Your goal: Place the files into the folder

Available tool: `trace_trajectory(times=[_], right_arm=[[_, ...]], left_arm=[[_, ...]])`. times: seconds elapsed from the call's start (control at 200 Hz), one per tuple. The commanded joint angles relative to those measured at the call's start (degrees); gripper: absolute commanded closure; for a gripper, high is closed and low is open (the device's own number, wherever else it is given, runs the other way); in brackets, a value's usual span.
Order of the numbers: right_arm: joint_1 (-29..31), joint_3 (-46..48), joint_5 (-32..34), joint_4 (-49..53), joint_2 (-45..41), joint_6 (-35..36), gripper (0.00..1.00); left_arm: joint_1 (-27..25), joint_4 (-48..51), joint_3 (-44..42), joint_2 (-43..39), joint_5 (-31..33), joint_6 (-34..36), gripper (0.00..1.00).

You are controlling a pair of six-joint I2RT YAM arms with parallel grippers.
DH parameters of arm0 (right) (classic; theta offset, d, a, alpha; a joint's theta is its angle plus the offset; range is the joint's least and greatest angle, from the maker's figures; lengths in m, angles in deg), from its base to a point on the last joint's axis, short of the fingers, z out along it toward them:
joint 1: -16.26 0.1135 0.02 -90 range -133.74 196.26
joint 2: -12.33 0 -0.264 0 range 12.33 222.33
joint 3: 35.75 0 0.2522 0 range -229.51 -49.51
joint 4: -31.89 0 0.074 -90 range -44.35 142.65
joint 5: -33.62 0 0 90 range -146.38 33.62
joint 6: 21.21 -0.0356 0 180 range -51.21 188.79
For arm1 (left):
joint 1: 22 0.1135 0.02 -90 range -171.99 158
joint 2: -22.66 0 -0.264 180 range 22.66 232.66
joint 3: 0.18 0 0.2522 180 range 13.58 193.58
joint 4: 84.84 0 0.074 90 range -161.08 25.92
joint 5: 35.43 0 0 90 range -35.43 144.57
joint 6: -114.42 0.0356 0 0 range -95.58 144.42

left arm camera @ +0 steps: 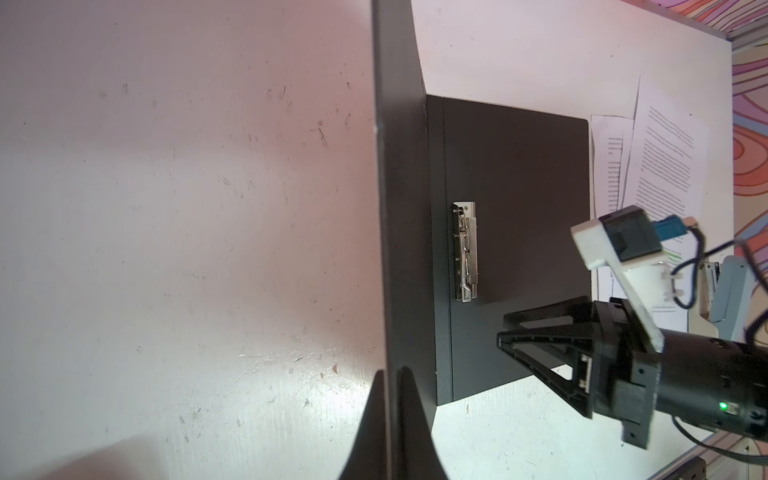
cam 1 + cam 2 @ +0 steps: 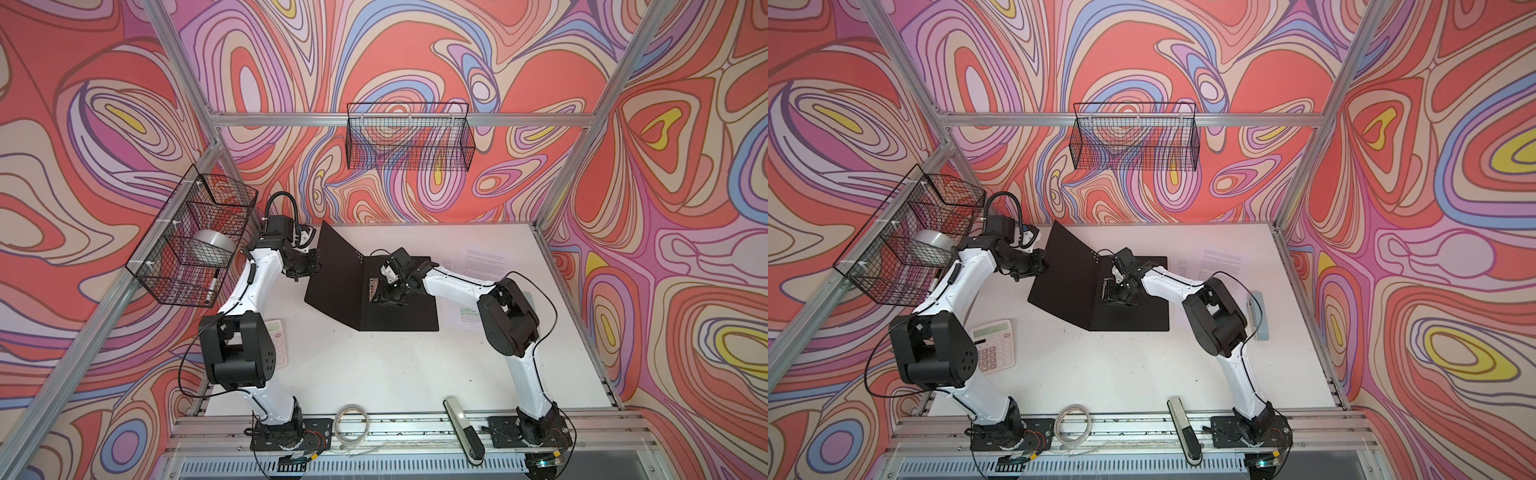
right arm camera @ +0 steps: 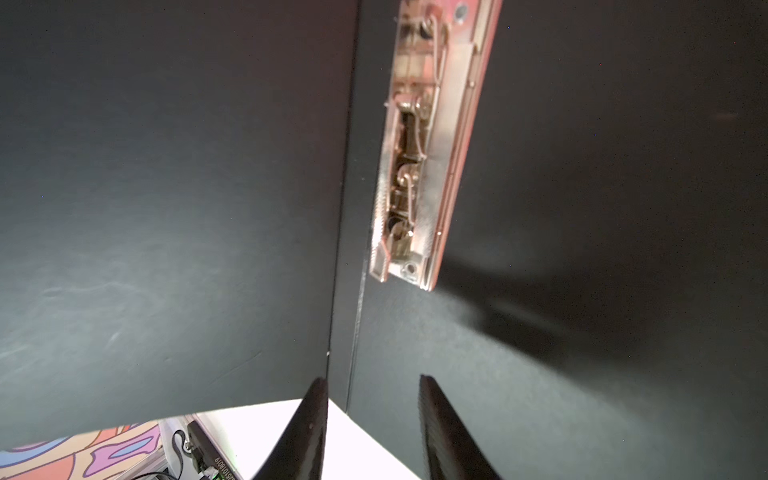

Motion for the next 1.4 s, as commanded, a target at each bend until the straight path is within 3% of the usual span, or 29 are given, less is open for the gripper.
trace_trajectory(times=[0.0,0.821,1.217,1.397], right_arm=[[-0.02,-2.13,-0.31,-0.96,1.5,-0.63,0.65],[-0.11,-5.36,-0.99,-4.44,7.12,-2.47,0.85],[-0.14,-6.46,-0.29,-3.27,8.28,-2.11,0.86],[-0.14,-5.4,0.57,-3.11,6.54,-1.87,0.81]], left_arm=[[0.47,3.0,-0.67,-0.51,0.68,1.31,1.0],[0.47,4.16,0.39,-0.6,0.28,2.13,1.0],[0.47,4.63,0.7,-0.42,0.12,2.31,1.0],[0.47,4.63,0.75,-0.34,0.07,2.41,1.0]])
